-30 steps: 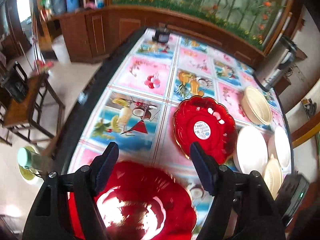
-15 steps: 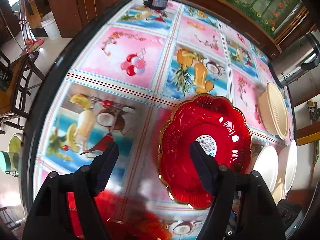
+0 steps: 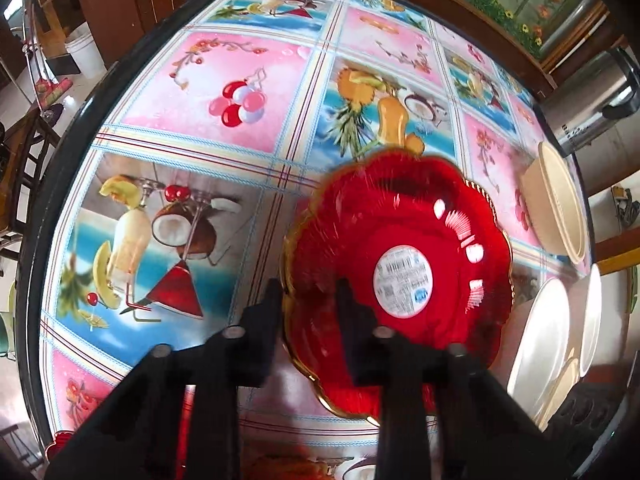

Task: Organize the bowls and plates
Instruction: 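Grasp the small red plate with barcode sticker using the left tool, then lift the small red plate and carry it over the red stack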

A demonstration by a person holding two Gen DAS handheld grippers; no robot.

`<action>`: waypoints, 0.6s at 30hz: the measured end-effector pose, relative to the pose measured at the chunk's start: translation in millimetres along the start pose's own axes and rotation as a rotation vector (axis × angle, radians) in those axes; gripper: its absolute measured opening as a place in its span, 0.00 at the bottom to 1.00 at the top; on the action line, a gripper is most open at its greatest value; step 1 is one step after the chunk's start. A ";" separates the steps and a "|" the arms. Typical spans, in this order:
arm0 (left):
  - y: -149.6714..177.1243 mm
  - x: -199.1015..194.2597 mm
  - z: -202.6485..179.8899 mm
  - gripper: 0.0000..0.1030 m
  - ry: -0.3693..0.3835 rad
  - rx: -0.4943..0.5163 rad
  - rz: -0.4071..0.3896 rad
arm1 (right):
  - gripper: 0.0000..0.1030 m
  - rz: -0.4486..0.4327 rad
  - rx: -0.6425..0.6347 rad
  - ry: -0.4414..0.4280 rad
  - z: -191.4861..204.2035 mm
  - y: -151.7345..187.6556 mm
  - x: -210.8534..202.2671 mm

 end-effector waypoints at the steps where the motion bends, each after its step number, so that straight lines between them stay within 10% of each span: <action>1: -0.3 -0.3 0.9 0.19 -0.009 0.003 -0.006 | 0.17 0.006 0.003 0.010 -2.9 0.0 1.3; 18: 7.4 -65.0 13.8 0.15 -0.048 0.053 -0.168 | 0.13 -0.032 -0.094 -0.067 17.8 3.0 -7.9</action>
Point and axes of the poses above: each gripper's, at about its wrist camera, not at the fingertips, and x roughly the way its jaws point, z to its left, y to its underside, the point moved 8 cm from there along x, roughly the way its jaws point, and after that the axes turned 2 degrees about -x, right-handed, at the moved point
